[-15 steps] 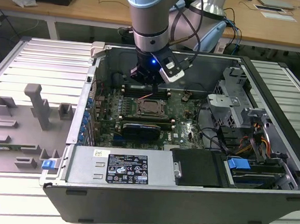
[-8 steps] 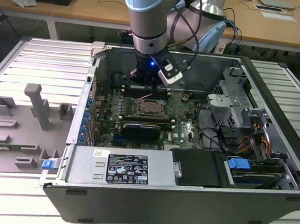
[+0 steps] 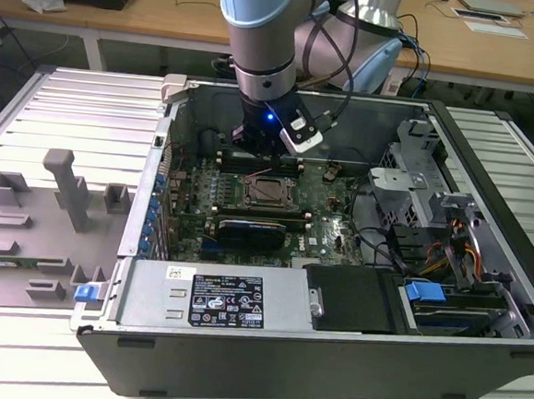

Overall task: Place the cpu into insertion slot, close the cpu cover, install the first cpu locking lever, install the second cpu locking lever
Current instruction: 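Install the first cpu locking lever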

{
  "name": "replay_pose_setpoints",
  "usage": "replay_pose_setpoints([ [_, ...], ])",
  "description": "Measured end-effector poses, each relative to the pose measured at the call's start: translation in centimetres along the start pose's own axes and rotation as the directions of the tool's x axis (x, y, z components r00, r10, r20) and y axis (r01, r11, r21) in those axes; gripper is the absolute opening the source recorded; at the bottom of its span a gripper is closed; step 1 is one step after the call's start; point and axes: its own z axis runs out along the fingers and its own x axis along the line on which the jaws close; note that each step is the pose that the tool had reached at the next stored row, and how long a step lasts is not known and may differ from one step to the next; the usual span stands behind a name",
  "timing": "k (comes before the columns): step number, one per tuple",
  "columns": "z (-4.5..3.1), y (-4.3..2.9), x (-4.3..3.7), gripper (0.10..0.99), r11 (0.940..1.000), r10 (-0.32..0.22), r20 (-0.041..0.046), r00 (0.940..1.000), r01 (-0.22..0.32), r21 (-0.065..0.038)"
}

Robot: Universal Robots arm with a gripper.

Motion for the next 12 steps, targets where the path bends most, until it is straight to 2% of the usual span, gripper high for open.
replay_pose_setpoints([
  [1, 0.03, -0.01, 0.02, 0.106, 1.0000, 0.000, 0.0037, 1.0000, 0.000, 0.000],
  [6, 0.05, 0.00, 0.02, 0.106, 1.0000, 0.000, 0.0046, 1.0000, 0.000, 0.000],
  [10, 0.11, -0.01, 0.12, 0.106, 0.9987, 0.048, 0.0155, 0.9987, -0.049, 0.013],
  [12, 0.10, 0.05, 0.32, 0.106, 0.9982, 0.057, 0.0174, 0.9982, -0.057, 0.014],
])
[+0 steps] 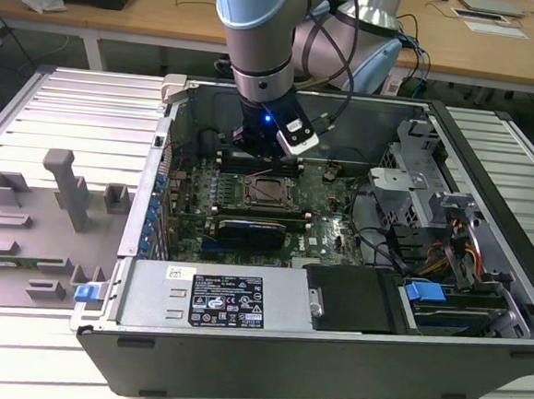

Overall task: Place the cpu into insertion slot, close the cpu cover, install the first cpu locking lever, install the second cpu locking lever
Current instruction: 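Install the first cpu locking lever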

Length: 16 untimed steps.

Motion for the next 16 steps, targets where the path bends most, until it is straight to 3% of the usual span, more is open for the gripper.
replay_pose_setpoints([
  [3, 0.02, 0.20, 0.36, 0.106, 0.9998, 0.019, 0.0038, 0.9998, -0.019, 0.004],
  [16, 0.42, 0.88, 0.44, 0.106, 0.9947, 0.100, 0.0209, 0.9948, -0.100, 0.024],
])
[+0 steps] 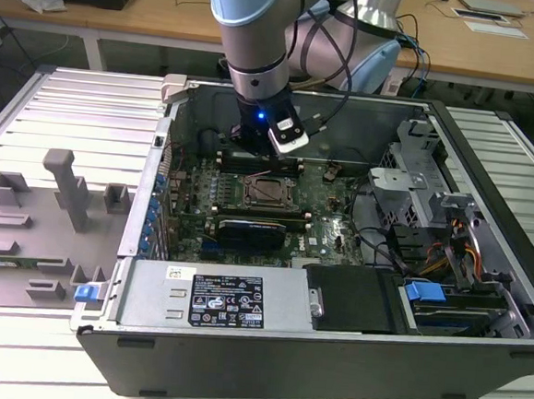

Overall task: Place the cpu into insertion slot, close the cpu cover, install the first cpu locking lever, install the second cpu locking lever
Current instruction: 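Install the first cpu locking lever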

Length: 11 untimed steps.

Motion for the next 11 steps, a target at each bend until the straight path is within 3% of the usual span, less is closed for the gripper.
replay_pose_setpoints([
  [11, 0.40, 0.46, 0.14, 0.106, 0.9988, 0.046, 0.0100, 0.9989, -0.046, 0.014],
])
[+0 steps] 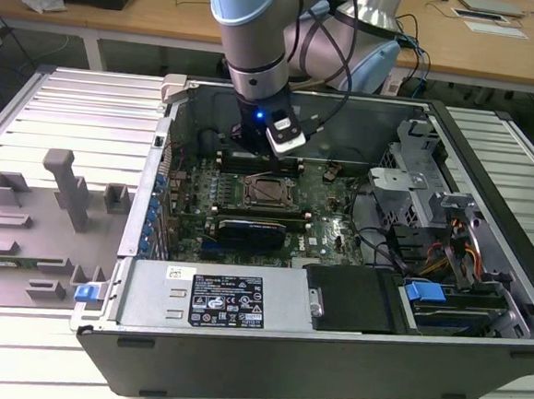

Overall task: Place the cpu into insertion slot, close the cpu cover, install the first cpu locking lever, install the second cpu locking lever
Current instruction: 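Install the first cpu locking lever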

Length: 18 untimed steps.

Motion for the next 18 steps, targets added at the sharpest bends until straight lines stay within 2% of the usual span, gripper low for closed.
replay_pose_setpoints([
  [12, 0.65, 0.10, 0.19, 0.106, 0.9975, 0.068, 0.0140, 0.9976, -0.068, 0.018],
  [14, 0.89, 0.14, 0.25, 0.106, 0.9962, 0.084, 0.0175, 0.9963, -0.085, 0.022],
  [16, 1.21, 0.16, 0.34, 0.106, 0.9929, 0.114, 0.0244, 0.9932, -0.115, 0.031],
  [18, 1.36, 0.14, 0.38, 0.106, 0.9912, 0.127, 0.0274, 0.9915, -0.128, 0.034],
])
